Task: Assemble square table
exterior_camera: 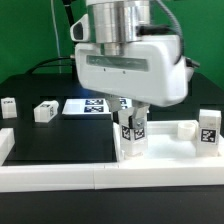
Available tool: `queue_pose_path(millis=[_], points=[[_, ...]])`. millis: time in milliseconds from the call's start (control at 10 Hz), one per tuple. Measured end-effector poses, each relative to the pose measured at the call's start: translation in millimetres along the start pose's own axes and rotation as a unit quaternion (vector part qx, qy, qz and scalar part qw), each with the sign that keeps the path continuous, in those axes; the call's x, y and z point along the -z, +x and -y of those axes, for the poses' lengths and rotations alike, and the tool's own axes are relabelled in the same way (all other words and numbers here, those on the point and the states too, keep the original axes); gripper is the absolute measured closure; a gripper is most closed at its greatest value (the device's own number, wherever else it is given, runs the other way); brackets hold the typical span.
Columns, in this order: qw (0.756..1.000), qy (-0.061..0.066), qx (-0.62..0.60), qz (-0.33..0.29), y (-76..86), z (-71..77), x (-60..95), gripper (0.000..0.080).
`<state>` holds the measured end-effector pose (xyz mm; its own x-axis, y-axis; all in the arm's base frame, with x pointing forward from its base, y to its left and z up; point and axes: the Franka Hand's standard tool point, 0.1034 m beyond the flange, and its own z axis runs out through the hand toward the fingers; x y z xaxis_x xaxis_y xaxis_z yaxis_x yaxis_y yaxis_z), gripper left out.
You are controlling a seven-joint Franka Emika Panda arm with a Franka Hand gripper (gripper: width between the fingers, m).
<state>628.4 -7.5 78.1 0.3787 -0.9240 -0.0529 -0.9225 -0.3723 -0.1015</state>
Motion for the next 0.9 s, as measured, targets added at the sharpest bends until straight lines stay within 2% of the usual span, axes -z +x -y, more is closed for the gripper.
queue_pose_path(millis=[200,300,600,700,800,900], points=[[0.983,0.011,-0.183,0.029,-1.3,-2.8,-1.2,0.0508],[0.975,0.010,-0.222,0.028,-4.9,-1.8,-1.4,0.0508],[0.976,0.009,-0.218,0.025,-5.8,-2.8,-2.0,0.0508],[0.978,0.009,-0.206,0.023,-6.5,-2.5,-2.1,0.0329],[0.996,0.004,-0.086,0.009,-9.4,0.3,-1.0,0.0329],[1.000,0.003,-0.017,0.003,-16.3,2.6,-1.7,0.0192]])
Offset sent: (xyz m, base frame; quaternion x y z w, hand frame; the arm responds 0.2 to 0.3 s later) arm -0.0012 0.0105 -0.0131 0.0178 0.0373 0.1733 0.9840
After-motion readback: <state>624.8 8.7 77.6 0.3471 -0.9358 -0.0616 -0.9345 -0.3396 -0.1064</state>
